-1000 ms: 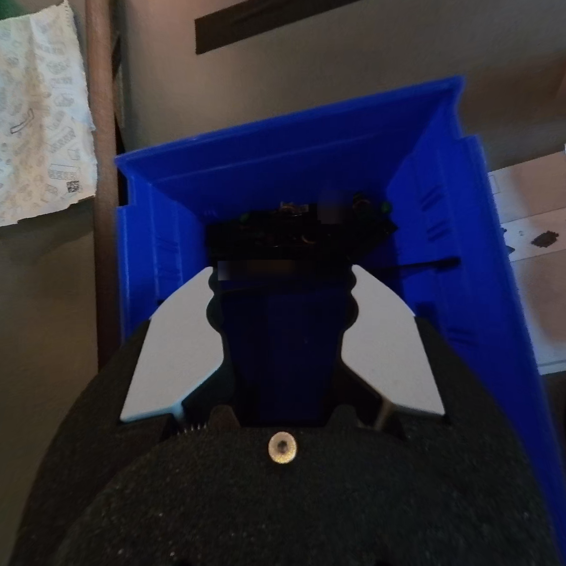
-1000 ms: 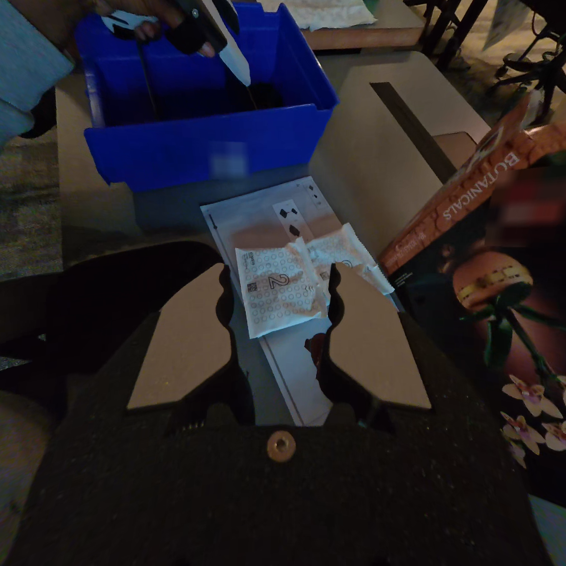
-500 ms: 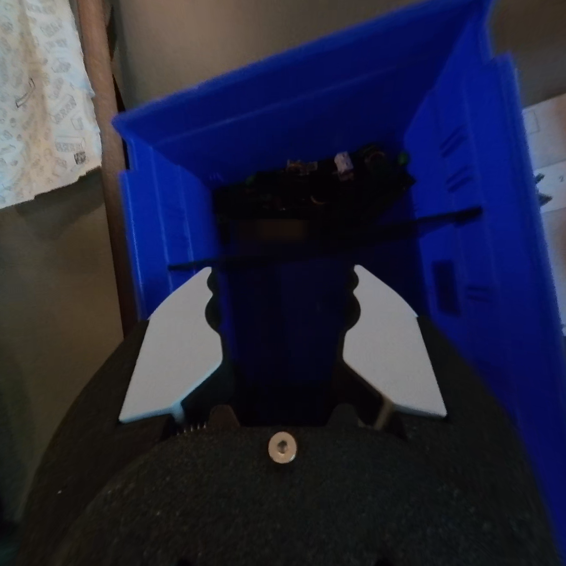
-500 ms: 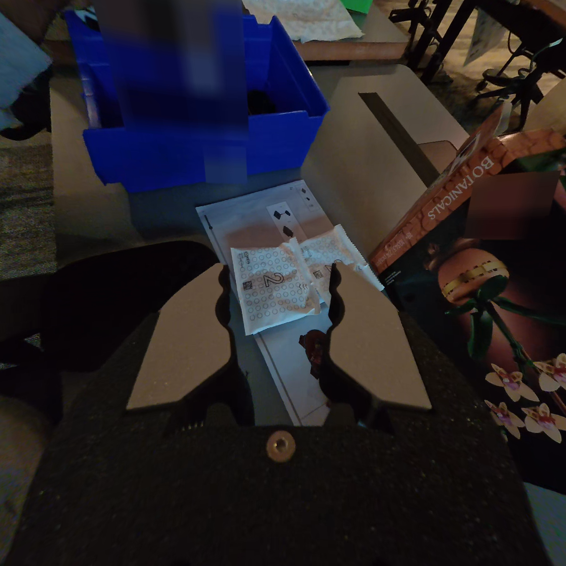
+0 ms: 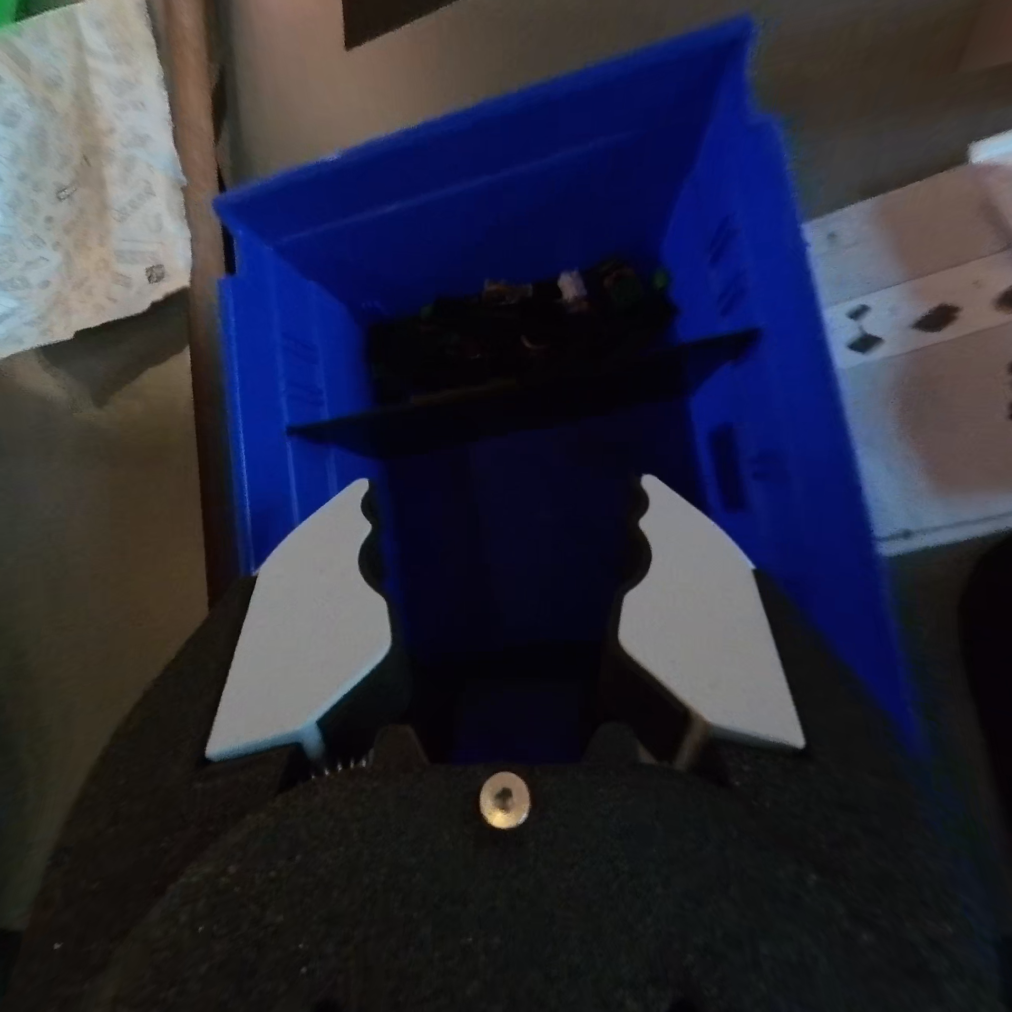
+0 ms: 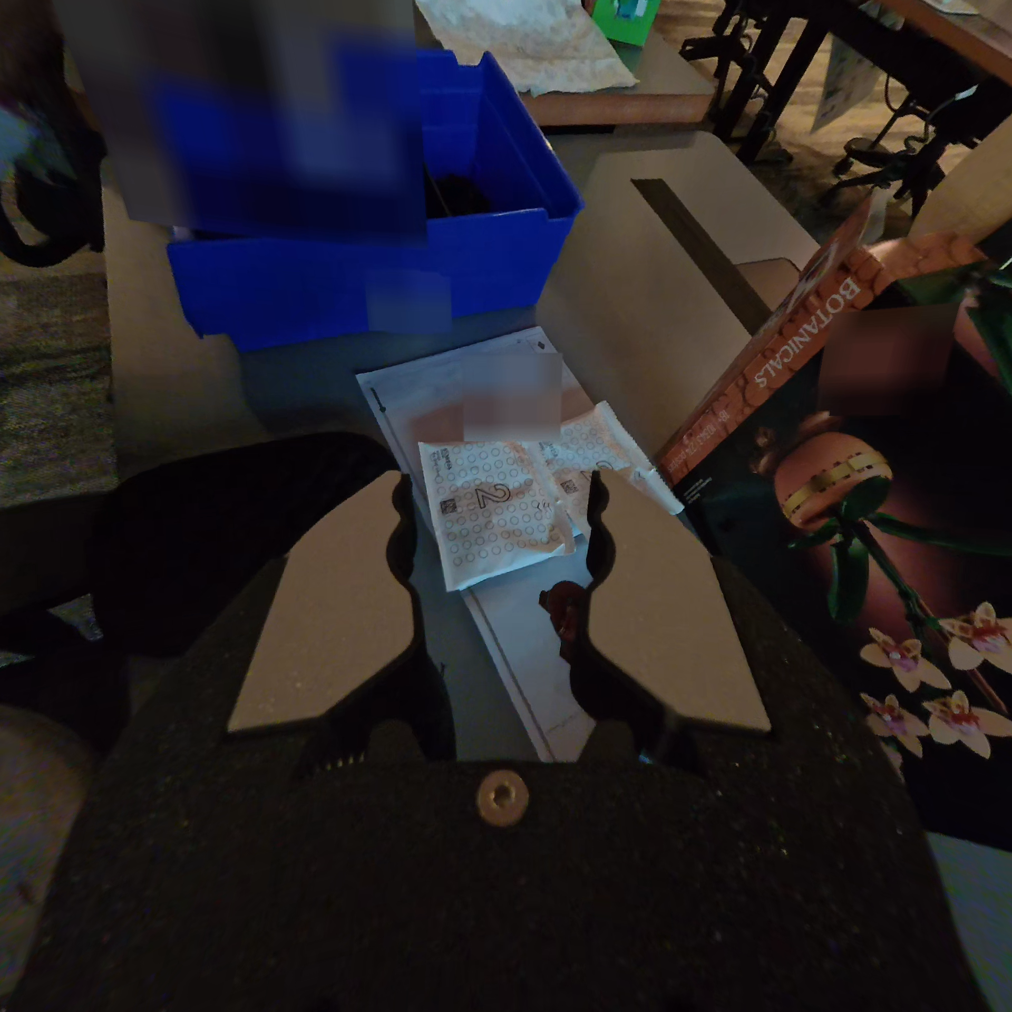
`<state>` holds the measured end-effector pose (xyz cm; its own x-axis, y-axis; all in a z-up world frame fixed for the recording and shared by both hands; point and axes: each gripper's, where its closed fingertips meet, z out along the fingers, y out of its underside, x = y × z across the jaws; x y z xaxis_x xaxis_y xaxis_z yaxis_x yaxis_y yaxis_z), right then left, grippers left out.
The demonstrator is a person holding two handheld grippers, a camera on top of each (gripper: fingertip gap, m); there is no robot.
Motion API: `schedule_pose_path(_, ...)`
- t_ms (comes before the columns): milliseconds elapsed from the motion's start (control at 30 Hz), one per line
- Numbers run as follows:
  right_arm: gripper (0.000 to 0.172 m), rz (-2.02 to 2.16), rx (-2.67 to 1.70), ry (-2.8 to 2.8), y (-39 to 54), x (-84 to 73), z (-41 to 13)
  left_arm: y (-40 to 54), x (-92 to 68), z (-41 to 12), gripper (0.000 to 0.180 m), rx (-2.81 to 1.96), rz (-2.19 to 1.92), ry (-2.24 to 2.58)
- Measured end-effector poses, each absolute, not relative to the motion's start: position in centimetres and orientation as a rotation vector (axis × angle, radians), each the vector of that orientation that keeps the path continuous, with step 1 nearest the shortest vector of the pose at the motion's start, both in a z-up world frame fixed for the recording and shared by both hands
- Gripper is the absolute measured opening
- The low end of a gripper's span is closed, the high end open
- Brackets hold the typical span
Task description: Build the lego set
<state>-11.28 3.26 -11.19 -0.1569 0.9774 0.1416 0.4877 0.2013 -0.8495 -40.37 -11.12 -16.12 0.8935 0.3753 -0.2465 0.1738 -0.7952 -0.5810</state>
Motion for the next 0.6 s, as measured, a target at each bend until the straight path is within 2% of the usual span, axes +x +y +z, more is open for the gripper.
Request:
schedule_pose_path(267,0.060,0.849,-1.382,-1.750,2.7,-9.9,-11.3,-16.3,-36.7,-16.8,0.088,-2.530,0.513,-0.476)
schedule_pose_path(600,0.060,0.827,-1.381,-1.721,2.2,-8.5,-10.9,-16.5,-36.1,-17.6,0.088,-2.543,0.504,-0.472)
